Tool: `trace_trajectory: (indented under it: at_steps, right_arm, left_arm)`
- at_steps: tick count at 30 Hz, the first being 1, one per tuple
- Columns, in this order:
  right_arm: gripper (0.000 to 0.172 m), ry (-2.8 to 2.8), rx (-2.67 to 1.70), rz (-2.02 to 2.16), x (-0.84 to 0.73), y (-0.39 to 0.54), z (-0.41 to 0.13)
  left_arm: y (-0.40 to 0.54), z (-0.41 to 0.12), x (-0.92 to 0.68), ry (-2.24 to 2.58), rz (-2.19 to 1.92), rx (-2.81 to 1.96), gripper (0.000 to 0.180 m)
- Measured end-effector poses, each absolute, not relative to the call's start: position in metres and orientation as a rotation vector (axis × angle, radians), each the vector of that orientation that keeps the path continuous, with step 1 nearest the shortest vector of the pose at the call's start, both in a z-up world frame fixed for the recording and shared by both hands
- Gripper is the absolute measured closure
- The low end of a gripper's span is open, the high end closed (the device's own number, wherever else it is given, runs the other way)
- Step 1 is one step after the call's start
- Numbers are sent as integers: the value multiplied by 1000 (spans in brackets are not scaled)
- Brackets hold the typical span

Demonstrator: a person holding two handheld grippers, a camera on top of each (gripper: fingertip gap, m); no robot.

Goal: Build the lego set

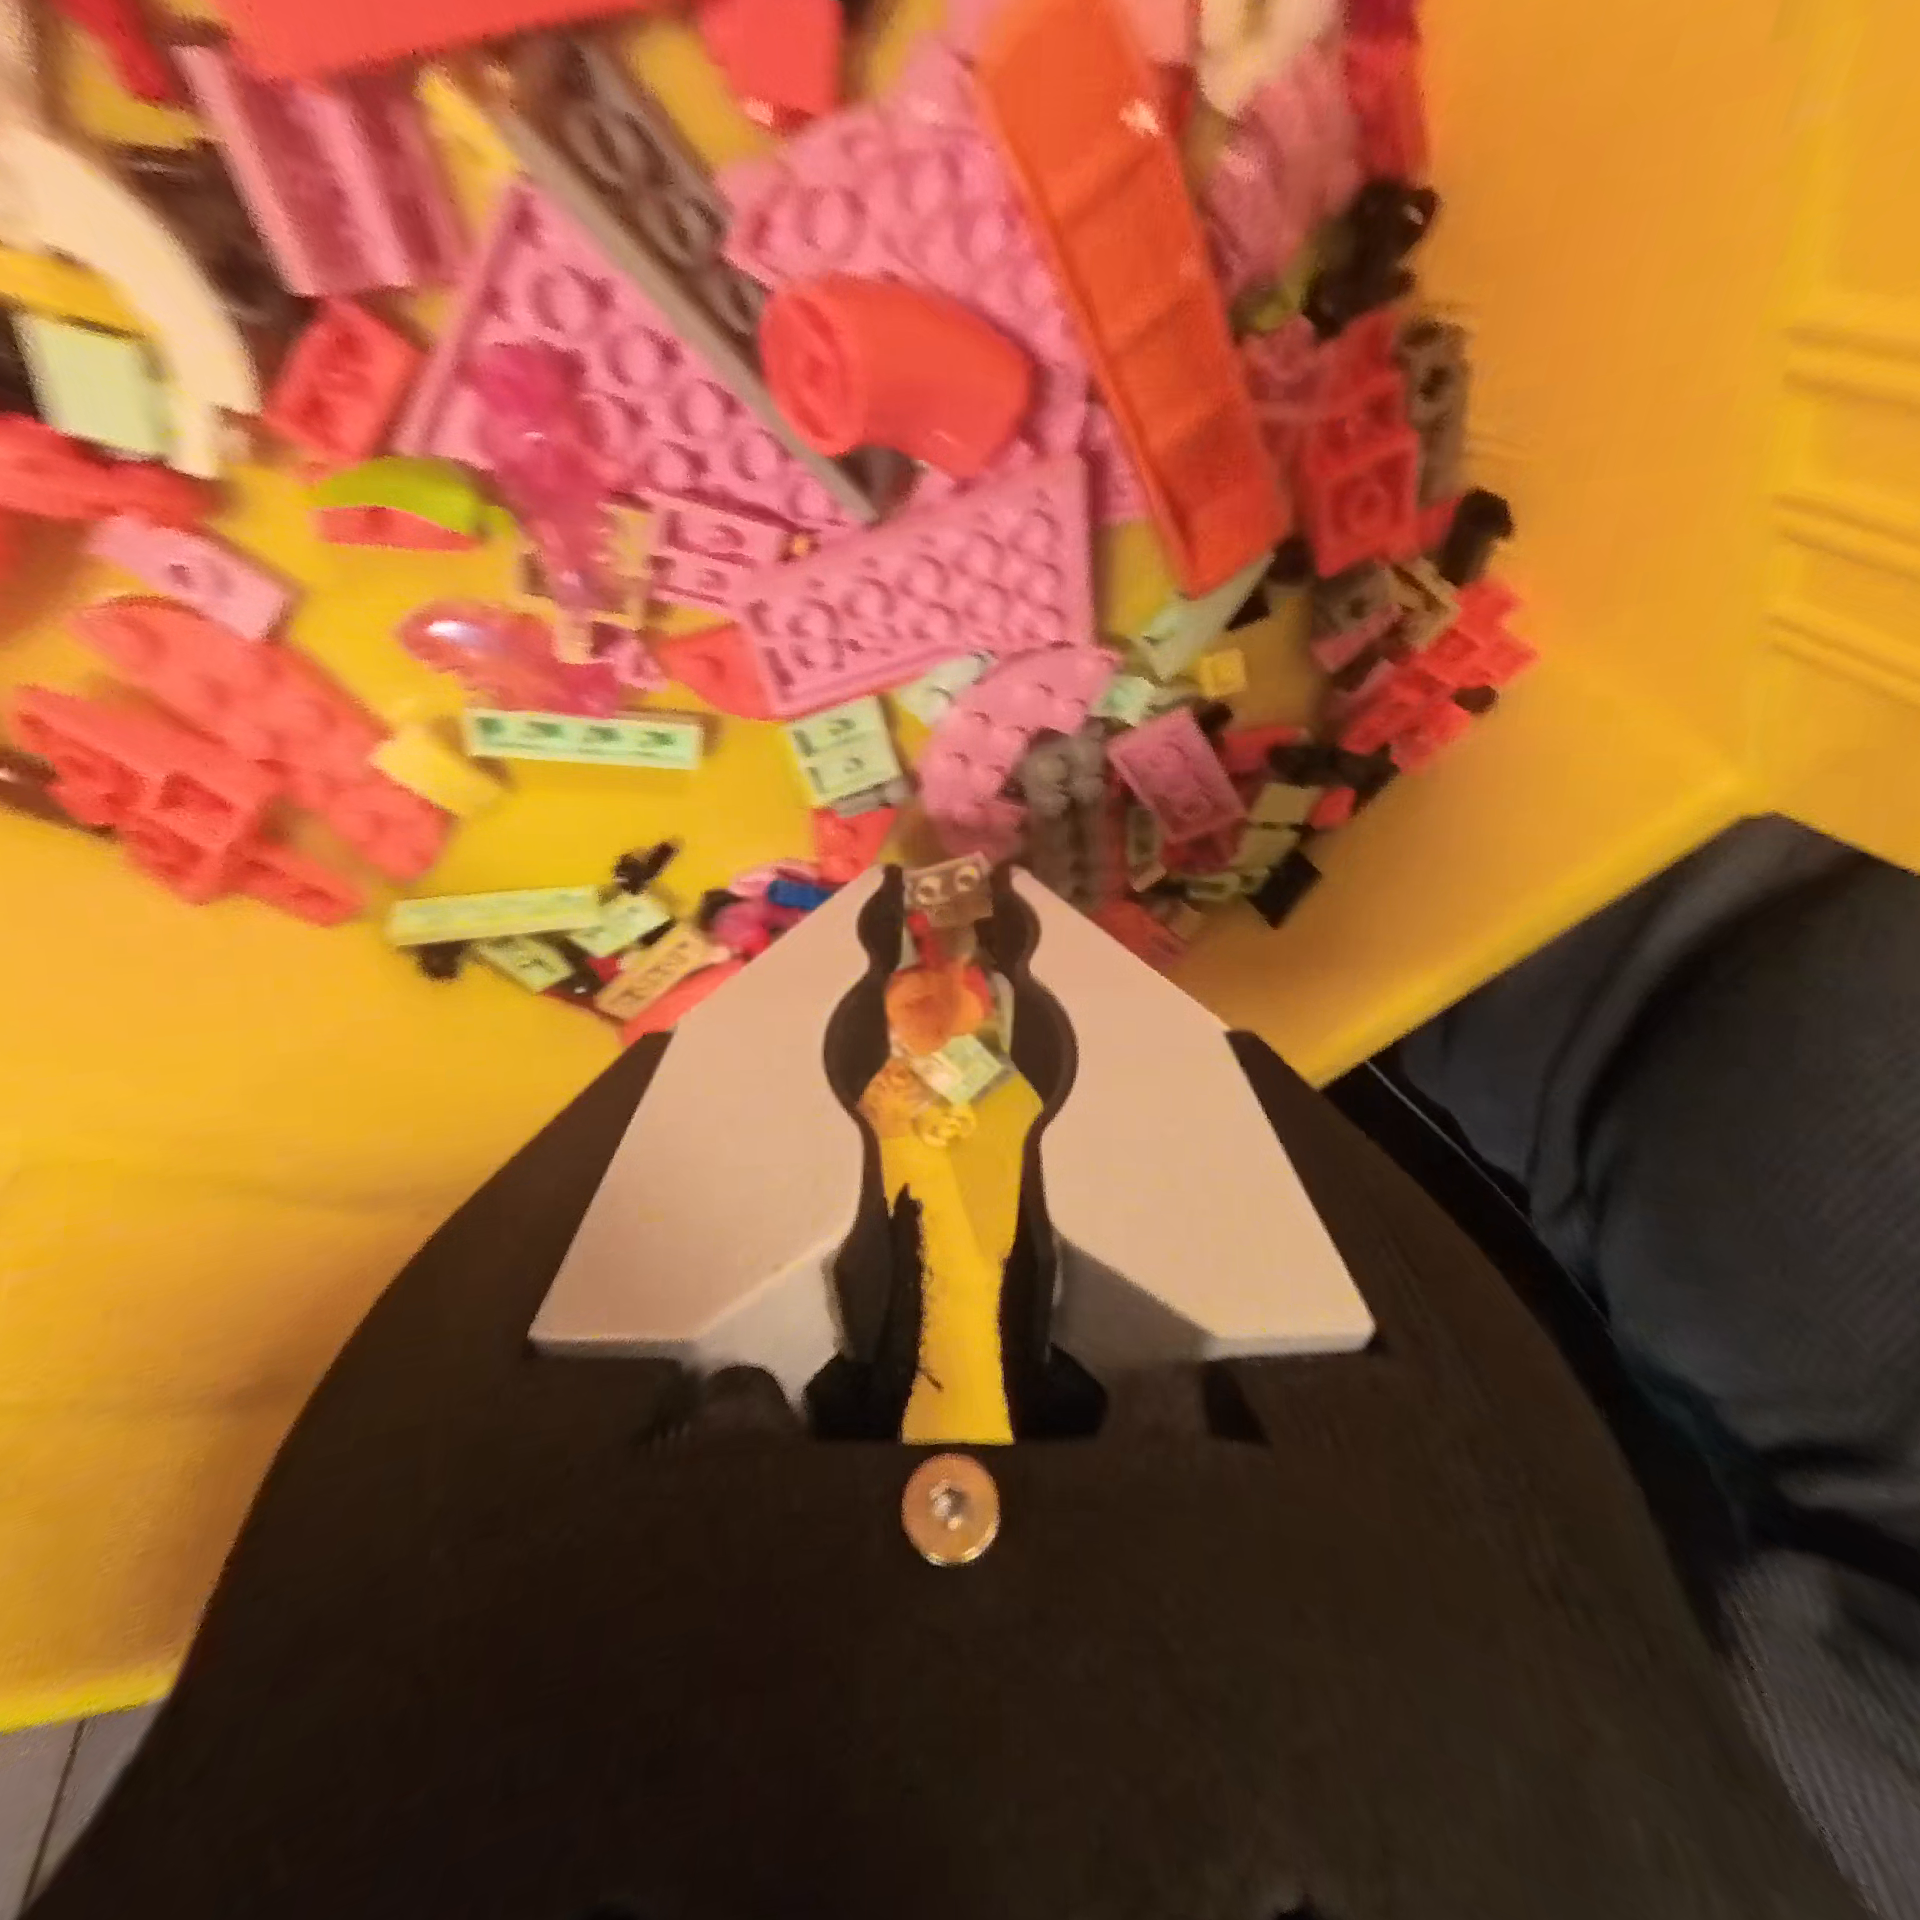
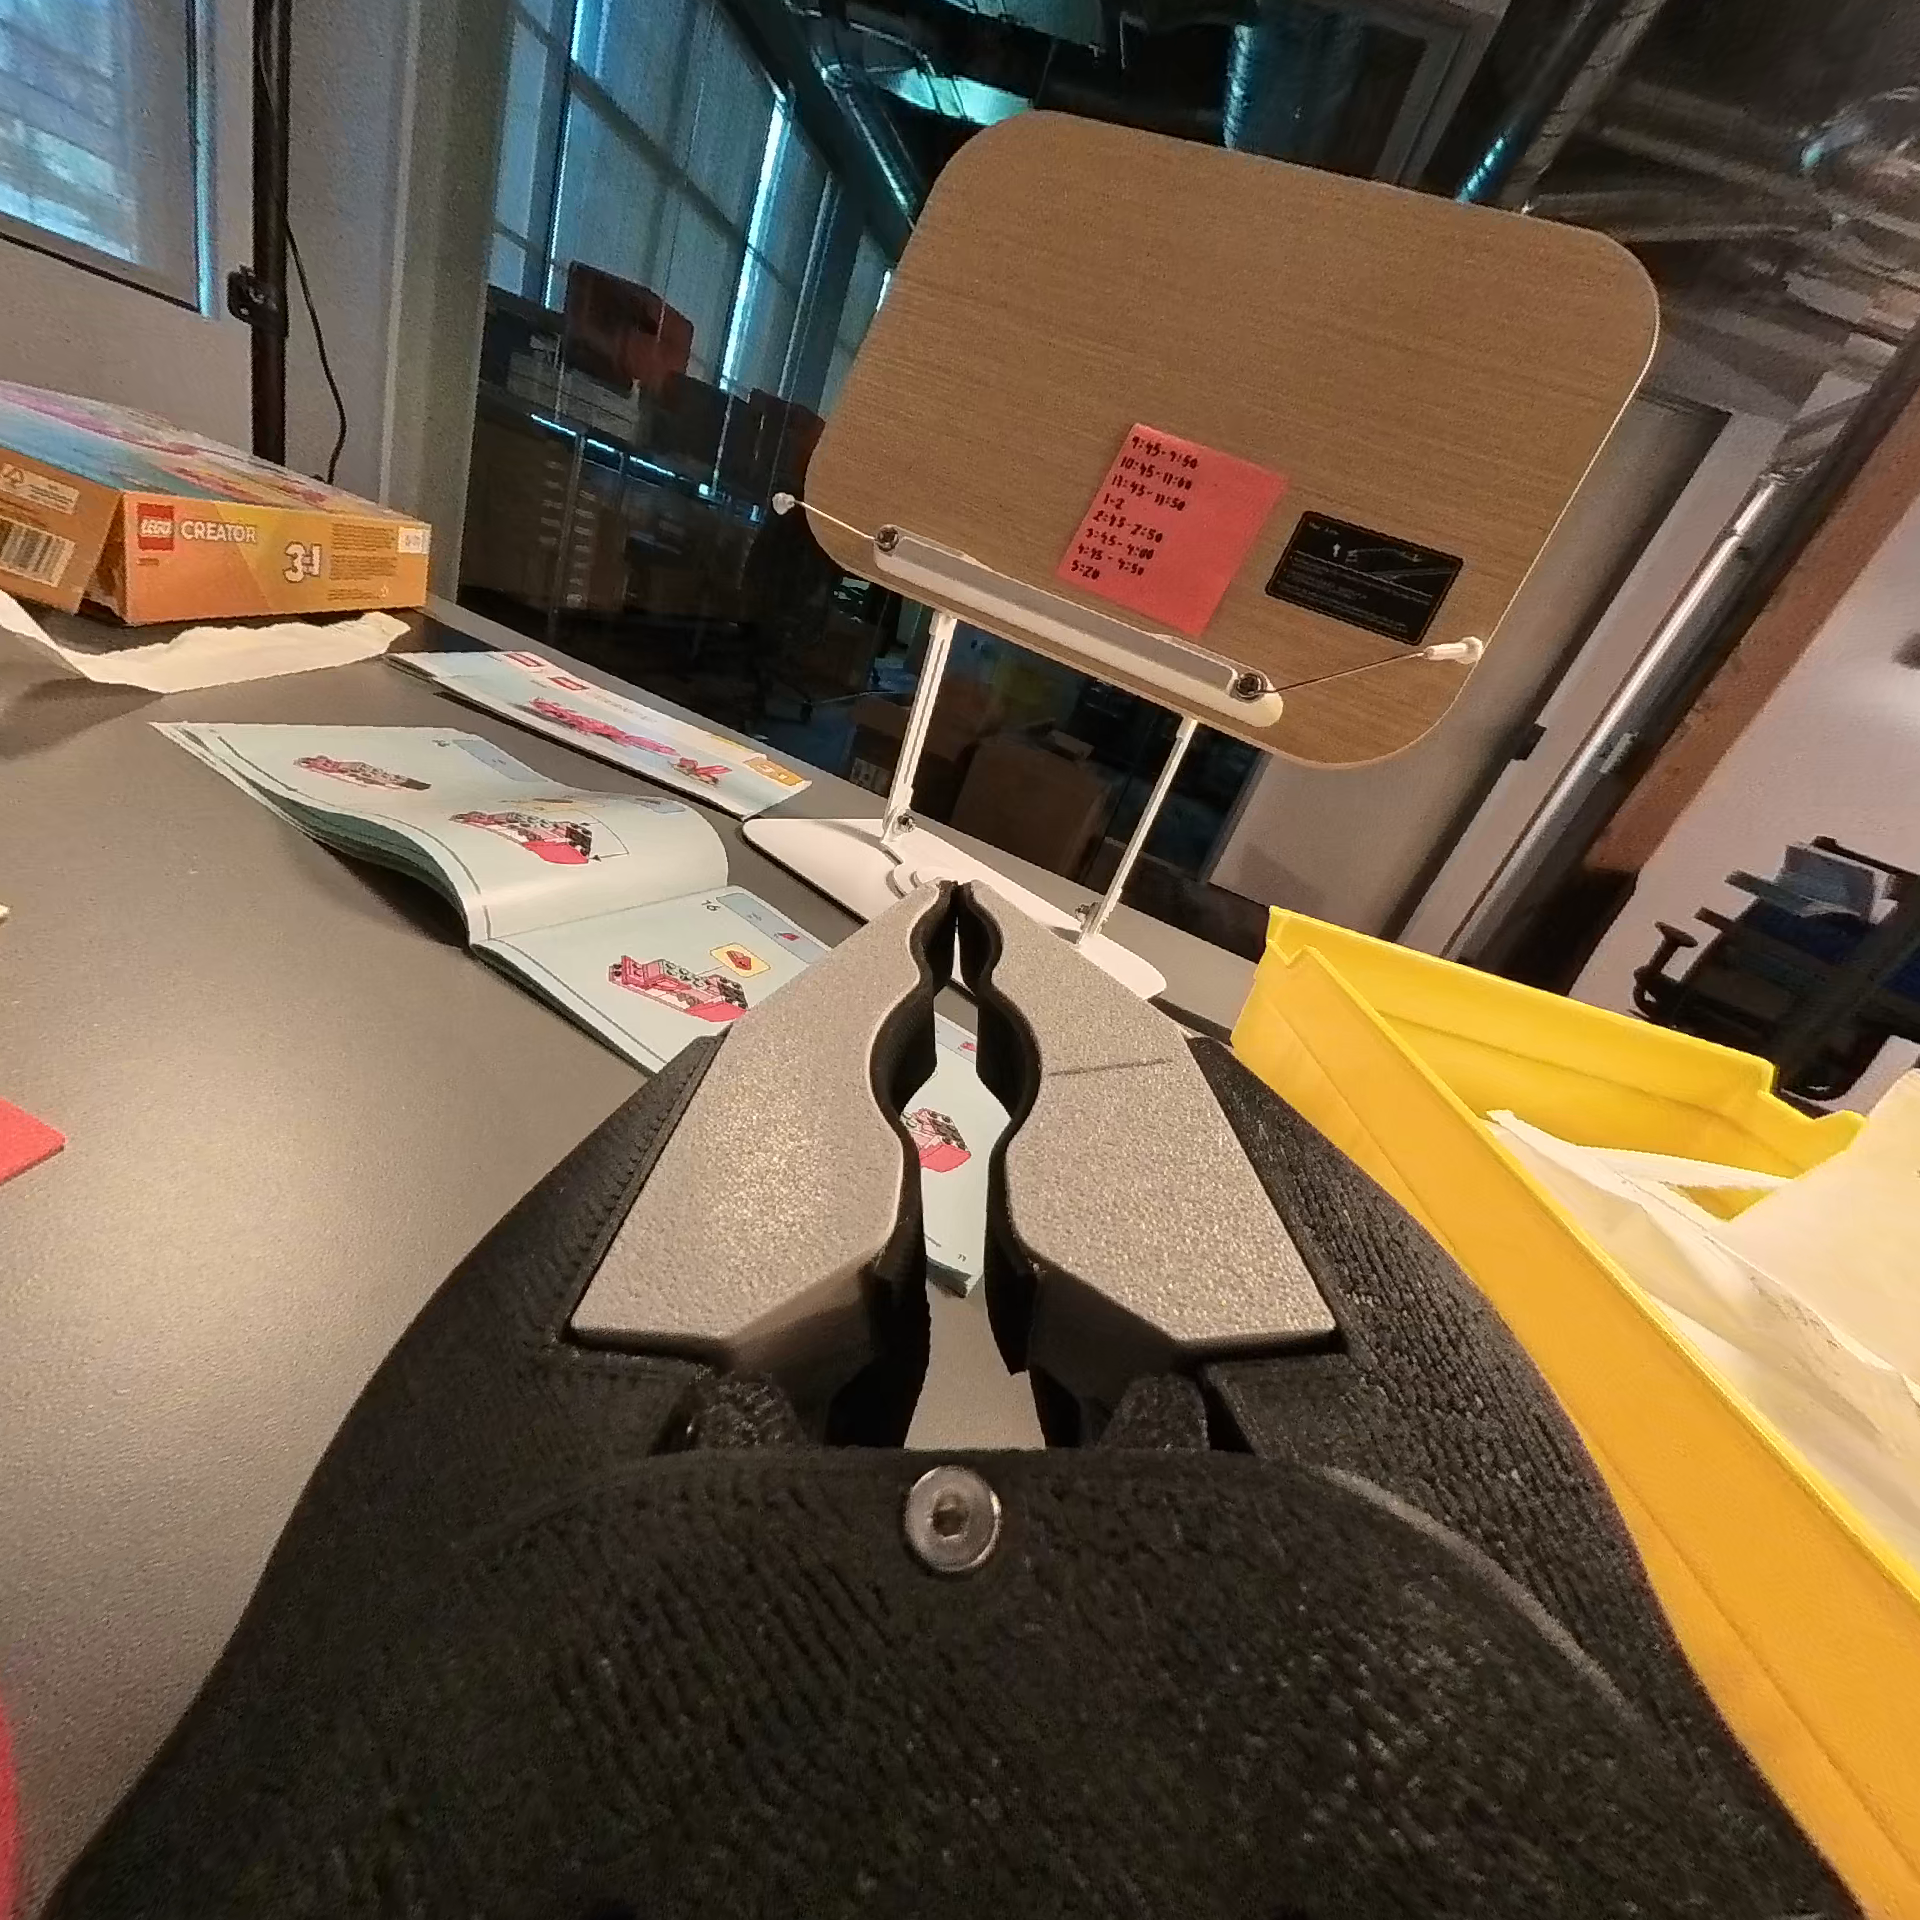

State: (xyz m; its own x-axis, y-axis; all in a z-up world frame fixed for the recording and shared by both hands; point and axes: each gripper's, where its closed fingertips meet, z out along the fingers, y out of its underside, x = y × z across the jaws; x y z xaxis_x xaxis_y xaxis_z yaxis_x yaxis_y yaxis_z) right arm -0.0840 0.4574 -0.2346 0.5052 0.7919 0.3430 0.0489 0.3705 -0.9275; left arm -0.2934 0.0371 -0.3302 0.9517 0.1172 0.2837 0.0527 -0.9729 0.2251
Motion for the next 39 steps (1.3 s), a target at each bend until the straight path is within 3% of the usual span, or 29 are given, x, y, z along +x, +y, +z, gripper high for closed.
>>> trace_trajectory:
  at_steps: [10, 16, 18, 22, 34, 36, 39]
  right_arm:
    - [172, -940, -1101, 580, -84, 457, -235]
    - [172, -944, -1100, 579, -85, 457, -235]
    - [172, -943, -1100, 578, -85, 457, -235]
    - [172, -944, -1101, 575, -85, 457, -235]
    - [172, -952, -1097, 581, -86, 456, -235]
    - [172, -952, -1097, 581, -86, 456, -235]
    - [172, -952, -1097, 580, -86, 456, -236]
  left_arm:
    - [33, -325, -278, 59, 515, 2851, 162]
    - [70, -299, -305, 128, 445, 3096, 120]
    - [94, -286, -338, 240, 276, 3247, 124]
    - [141, -280, -394, 431, 23, 3468, 155]
    - [112, -335, -414, 454, -81, 3130, 160]
    - [98, -337, -396, 449, 70, 3036, 169]
    - [87, -336, -370, 385, 251, 2968, 169]
